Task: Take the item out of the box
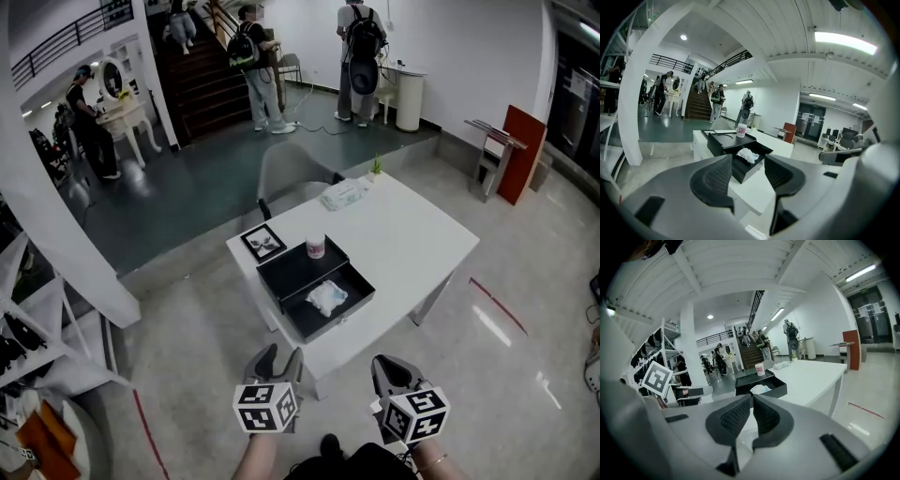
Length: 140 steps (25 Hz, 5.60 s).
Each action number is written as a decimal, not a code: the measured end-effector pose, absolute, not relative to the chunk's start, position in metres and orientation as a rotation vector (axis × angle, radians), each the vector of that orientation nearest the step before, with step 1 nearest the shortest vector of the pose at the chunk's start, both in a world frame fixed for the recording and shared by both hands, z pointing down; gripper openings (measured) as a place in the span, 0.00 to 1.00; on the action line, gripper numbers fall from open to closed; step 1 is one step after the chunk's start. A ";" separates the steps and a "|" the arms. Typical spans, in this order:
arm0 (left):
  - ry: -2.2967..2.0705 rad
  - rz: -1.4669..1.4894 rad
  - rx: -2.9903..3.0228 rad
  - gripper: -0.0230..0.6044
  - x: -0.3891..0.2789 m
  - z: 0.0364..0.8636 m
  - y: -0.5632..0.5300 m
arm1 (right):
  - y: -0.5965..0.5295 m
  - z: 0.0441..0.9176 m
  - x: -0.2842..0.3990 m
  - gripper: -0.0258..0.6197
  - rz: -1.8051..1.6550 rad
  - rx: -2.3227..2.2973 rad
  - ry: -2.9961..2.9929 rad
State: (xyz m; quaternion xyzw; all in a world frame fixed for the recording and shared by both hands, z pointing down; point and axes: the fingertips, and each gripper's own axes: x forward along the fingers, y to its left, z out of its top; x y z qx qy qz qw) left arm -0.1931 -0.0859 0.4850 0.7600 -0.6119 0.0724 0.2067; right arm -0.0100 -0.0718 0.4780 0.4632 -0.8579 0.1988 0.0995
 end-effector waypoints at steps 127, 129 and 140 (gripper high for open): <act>-1.177 1.441 2.328 0.23 -0.109 0.589 -0.281 | -0.267 0.526 0.003 0.04 0.778 1.301 -2.471; -1.191 1.415 2.338 0.22 -0.110 0.584 -0.278 | -0.267 0.524 0.001 0.04 0.776 1.297 -2.475; -1.345 1.187 2.354 0.22 -0.118 0.552 -0.268 | -0.265 0.518 -0.010 0.04 0.754 1.256 -2.503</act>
